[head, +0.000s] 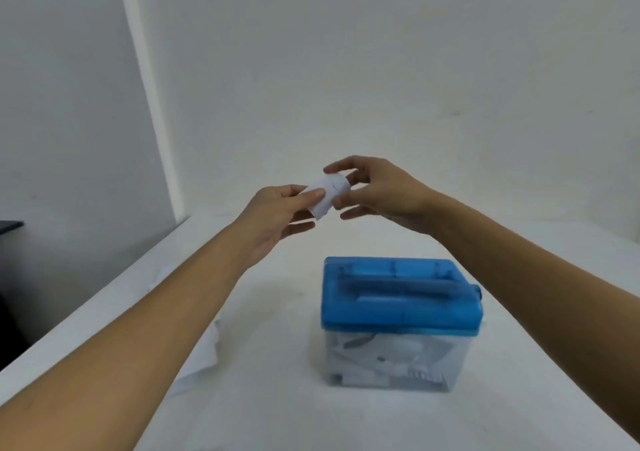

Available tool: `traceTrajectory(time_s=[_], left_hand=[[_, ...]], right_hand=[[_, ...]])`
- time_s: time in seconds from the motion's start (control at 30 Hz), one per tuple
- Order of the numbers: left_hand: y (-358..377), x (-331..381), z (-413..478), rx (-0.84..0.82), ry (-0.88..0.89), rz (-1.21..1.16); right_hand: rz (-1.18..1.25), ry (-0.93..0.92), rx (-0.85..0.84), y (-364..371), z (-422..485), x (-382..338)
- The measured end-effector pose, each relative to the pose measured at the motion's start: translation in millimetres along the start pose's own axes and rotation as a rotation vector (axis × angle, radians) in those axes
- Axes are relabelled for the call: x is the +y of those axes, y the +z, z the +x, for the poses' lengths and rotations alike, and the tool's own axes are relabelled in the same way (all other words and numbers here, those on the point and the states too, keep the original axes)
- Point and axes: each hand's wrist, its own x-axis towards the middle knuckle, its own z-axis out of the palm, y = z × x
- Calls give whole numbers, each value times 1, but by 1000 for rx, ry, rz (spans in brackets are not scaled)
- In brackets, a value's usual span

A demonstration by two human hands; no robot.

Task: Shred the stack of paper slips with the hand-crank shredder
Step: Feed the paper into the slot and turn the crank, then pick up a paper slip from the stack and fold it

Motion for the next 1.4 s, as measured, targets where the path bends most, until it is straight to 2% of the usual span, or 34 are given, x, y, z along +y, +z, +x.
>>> traceTrajectory(time_s=[0.1, 0.2, 0.27, 0.43, 0.5, 0.57, 0.67, 0.77, 0.87, 1.1, 1.23, 1.4], left_hand=[[-39, -5, -32, 83, 18, -9], [-71, -9, -66, 87, 0, -79], [-92, -13, -88, 88, -18, -133], [-130, -36, -120, 184, -65, -193], [-142, -50, -127, 248, -116, -129], [-151, -66, -131, 381, -182, 44], [-159, -94, -136, 522, -266, 484], [-152, -118, -139, 442, -358, 731], [-141, -131, -137, 399, -387, 773], [-127, -152, -152, 515, -241, 883], [-128, -155, -154, 537, -186, 827], [-125, -155, -155, 551, -89, 732]], right_hand=[[160, 13, 34, 42, 1, -20], [76, 26, 79, 89, 2, -32], [100, 36, 84, 125, 3, -35], [423, 134, 83, 194, 7, -14], [504, 200, 62, 214, 8, 5], [553, 238, 74, 228, 6, 26], [386, 258, 109, 235, 0, 52], [119, 228, 91, 243, -11, 72], [-61, 153, 77, 257, -22, 86], [-283, 111, 151, 264, -22, 94], [-312, 114, 140, 268, -23, 94], [-188, 117, 184, 262, -25, 92]])
